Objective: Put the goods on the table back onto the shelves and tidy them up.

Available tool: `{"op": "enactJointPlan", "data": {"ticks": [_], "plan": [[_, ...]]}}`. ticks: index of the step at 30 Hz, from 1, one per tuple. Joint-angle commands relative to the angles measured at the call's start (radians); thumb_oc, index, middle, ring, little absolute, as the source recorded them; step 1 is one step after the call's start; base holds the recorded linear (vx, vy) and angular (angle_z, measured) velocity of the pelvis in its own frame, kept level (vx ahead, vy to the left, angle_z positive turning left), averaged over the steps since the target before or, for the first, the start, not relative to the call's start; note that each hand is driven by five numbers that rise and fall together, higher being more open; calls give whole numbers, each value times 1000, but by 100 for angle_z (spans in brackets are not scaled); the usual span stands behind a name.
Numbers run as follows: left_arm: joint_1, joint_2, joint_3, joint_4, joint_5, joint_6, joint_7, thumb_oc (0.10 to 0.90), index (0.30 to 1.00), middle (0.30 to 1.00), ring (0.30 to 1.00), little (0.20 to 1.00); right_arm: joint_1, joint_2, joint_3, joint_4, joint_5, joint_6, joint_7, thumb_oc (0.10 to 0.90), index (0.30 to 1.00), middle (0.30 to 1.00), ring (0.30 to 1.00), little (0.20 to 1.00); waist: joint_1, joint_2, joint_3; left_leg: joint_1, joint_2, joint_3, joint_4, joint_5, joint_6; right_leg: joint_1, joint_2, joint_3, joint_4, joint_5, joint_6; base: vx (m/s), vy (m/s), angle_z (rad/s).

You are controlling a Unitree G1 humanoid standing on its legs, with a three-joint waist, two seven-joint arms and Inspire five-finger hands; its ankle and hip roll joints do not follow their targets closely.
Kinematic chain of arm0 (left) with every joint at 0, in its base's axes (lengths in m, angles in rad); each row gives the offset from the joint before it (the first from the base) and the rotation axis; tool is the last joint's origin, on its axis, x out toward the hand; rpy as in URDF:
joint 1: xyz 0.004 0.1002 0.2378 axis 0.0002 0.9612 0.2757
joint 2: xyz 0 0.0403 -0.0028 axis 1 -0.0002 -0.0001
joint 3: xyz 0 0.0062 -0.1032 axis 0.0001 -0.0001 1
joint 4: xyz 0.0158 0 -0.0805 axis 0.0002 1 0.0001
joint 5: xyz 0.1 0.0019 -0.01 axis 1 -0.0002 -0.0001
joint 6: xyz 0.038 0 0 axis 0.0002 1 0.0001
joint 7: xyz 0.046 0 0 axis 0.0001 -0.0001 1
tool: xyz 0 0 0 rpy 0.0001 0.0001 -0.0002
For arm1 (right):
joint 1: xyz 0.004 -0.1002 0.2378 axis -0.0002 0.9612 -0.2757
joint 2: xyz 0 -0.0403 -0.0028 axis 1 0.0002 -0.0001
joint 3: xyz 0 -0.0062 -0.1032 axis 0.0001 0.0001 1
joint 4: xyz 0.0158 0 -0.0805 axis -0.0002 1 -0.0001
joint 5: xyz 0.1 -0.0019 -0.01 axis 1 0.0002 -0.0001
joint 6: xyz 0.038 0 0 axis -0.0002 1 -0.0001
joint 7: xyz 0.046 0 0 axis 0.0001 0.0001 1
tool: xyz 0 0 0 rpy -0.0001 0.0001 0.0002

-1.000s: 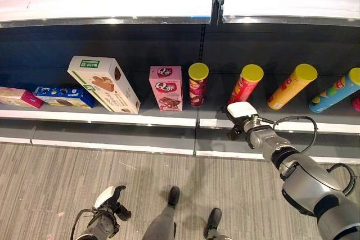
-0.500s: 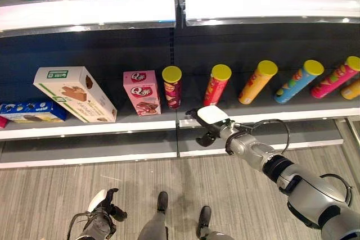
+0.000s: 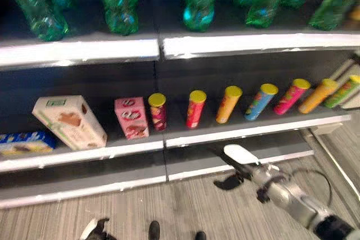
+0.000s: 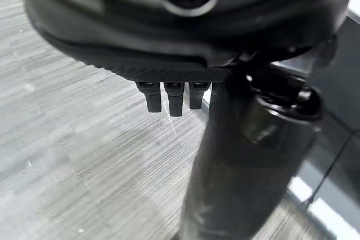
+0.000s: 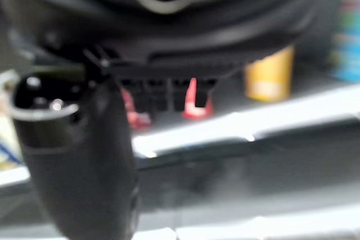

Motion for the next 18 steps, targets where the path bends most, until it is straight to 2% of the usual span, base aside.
{"op": "enactJointPlan", "data": {"ticks": [1, 3, 4, 5, 6, 9, 10, 11, 12, 13, 14, 17, 18], "plan": [[-62, -6, -33, 32, 37, -33, -10, 800, 900, 900, 900, 900, -1, 78, 46, 140, -39, 2, 5, 800, 900, 900, 900, 900, 4, -6, -31, 17, 16, 45, 11, -99, -13, -33, -53, 11, 69, -45, 68, -28, 3, -17], [-46, -26, -56, 21, 39, -39, -15, 800, 900, 900, 900, 900, 74, 203, -1, 386, -31, 40, -24, 800, 900, 900, 900, 900, -5, 0, -41, 32, 16, 51, 11, -104, -12, -23, -53, 23, 67, -46, 70, -22, -3, -25], [-46, -26, -56, 21, 39, -39, -15, 800, 900, 900, 900, 900, 74, 203, -1, 386, -31, 40, -24, 800, 900, 900, 900, 900, -5, 0, -41, 32, 16, 51, 11, -104, -12, -23, -53, 23, 67, -46, 70, -7, -5, -22], [-37, -43, -78, 31, 30, -46, -26, 800, 900, 900, 900, 900, 98, 333, -53, 664, 27, 63, -73, 800, 900, 900, 900, 900, -13, 5, -55, 45, 13, 57, 11, -106, -9, -18, -51, 36, 60, -41, 71, -12, -3, -12], [-37, -48, -85, 40, 27, -48, -28, 800, 900, 900, 900, 900, 104, 386, -92, 786, 64, 72, -90, 800, 900, 900, 900, 900, -17, 7, -59, 51, 12, 61, 11, -108, -7, -16, -51, 43, 58, -38, 72, -12, 2, -6], [-43, -64, -103, 61, 14, -45, -54, 800, 900, 900, 900, 900, 134, 482, -267, 1038, 233, 111, -113, 800, 900, 900, 900, 900, -40, 20, -73, 71, 6, 76, 11, -119, -2, -10, -55, 64, 51, -30, 78, 25, 19, -27], [-43, -72, -121, 71, 15, -42, -81, 800, 900, 900, 900, 900, 165, 506, -401, 1139, 394, 125, -116, 800, 900, 900, 900, 900, -62, 30, -83, 84, 1, 85, 11, -129, 3, -10, -59, 76, 57, -31, 80, 55, 33, -52], [-43, -72, -121, 71, 15, -42, -81, 800, 900, 900, 900, 900, 165, 506, -401, 1139, 394, 125, -116, 800, 900, 900, 900, 900, -62, 31, -83, 83, 1, 85, 11, -129, 3, -10, -59, 76, 57, -31, 80, 84, 40, -38], [-37, -128, -160, 60, 20, -53, -84, 800, 900, 900, 900, 900, 183, 528, -468, 1164, 524, 116, -108, 800, 900, 900, 900, 900, -85, 36, -74, 103, -1, 95, 11, -140, 9, -8, -62, 90, 78, -39, 80, 29, 28, -20], [3, -161, -207, 32, 50, -56, -116, 800, 900, 900, 900, 900, 188, 539, -490, 1159, 572, 110, -91, 800, 900, 900, 900, 900, -91, 40, -60, 106, -3, 98, 11, -143, 15, -16, -63, 99, 98, -45, 80, -105, 71, -21], [27, -170, -239, 30, 57, -71, -135, 800, 900, 900, 900, 900, 182, 552, -497, 1163, 605, 101, -96, 800, 900, 900, 900, 900, -110, 44, -18, 94, -10, 114, 11, -141, 23, -61, -62, 126, 134, -36, 88, -241, 84, -31], [-12, -163, -269, 23, 64, -72, -141, 800, 900, 900, 900, 900, 136, 559, -473, 1132, 618, 105, -98, 800, 900, 900, 900, 900, -118, 43, 46, 68, -9, 186, 11, -142, 29, -158, -83, 169, 134, 46, 120, -320, -1, -74], [-27, -153, -275, 14, 62, -73, -144, 800, 900, 900, 900, 900, 114, 554, -463, 1124, 625, 106, -95, 800, 900, 900, 900, 900, -105, 47, 64, 55, 5, 222, 11, -140, 24, -199, -113, 128, 129, 79, 126, -192, -71, -144]]}}
